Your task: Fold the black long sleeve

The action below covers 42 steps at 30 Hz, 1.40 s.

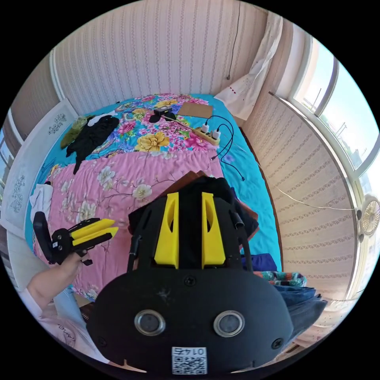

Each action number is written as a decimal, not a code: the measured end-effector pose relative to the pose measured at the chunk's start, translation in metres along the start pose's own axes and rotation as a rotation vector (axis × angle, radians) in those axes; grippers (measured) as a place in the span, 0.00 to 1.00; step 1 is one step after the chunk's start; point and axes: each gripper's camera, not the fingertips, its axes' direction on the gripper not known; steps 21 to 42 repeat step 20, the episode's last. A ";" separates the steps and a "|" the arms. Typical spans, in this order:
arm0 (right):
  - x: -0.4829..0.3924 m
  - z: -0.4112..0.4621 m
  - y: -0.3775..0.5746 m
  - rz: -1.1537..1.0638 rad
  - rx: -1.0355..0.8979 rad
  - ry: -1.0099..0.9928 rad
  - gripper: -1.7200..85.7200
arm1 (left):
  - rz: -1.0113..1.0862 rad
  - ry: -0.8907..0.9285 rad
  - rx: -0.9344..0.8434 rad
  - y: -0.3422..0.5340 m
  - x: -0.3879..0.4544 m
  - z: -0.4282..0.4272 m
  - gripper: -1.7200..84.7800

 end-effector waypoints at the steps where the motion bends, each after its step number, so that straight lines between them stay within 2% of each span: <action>1: -0.004 0.016 0.014 -0.013 -0.035 0.015 0.12 | -0.001 0.000 0.007 0.008 -0.007 -0.003 0.09; 3: -0.012 0.030 0.035 -0.031 -0.066 0.070 0.13 | 0.021 -0.029 0.036 0.030 -0.018 -0.026 0.09; 6: -0.041 0.004 0.079 -0.033 0.089 0.094 0.12 | 0.068 -0.037 0.073 0.061 -0.030 -0.061 0.09; 10: -0.154 -0.029 0.153 -0.023 0.238 0.168 0.04 | -0.015 -0.074 0.171 0.122 -0.059 -0.145 0.10; 15: -0.312 -0.041 0.235 -0.001 0.226 0.125 0.01 | -0.155 -0.135 0.322 0.192 -0.078 -0.260 0.10; 20: -0.445 -0.053 0.288 -0.026 0.122 0.209 0.01 | -0.242 -0.121 0.462 0.264 -0.091 -0.347 0.09; 42: -0.445 -0.053 0.288 -0.026 0.122 0.209 0.01 | -0.242 -0.121 0.462 0.264 -0.091 -0.347 0.09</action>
